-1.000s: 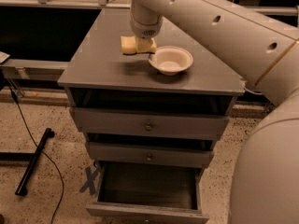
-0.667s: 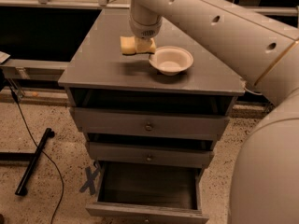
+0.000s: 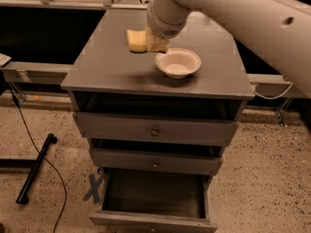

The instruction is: Place sponge into bottom drawer

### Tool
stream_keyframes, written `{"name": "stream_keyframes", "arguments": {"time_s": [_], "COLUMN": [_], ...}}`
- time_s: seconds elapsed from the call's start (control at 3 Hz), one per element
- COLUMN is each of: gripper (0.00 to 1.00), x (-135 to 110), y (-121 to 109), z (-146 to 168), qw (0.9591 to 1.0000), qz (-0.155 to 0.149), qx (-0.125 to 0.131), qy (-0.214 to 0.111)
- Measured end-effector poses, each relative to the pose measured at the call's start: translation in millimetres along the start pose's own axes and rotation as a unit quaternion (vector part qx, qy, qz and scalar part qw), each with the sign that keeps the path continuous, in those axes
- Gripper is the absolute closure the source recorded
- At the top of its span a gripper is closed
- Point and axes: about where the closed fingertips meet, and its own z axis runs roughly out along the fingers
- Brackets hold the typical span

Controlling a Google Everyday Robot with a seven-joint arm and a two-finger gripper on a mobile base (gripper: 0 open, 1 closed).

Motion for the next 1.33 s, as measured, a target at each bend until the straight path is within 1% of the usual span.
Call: {"name": "stream_keyframes", "arguments": {"time_s": [0.33,0.67,1.0,1.33], "gripper": [1.00,1.00,1.00,1.00], "x": [-5,-3,-3,-11], "y": [14,43,86,130], "z": [-34,-64,-98,-93], "qw": [0.9994,0.9979,0.9947,0.9908], "qz": [-0.011,0.005,0.038,0.061], "qx": [0.011,-0.006,-0.030,-0.065], "qy": [-0.031,-0.064,-0.091,-0.102]}}
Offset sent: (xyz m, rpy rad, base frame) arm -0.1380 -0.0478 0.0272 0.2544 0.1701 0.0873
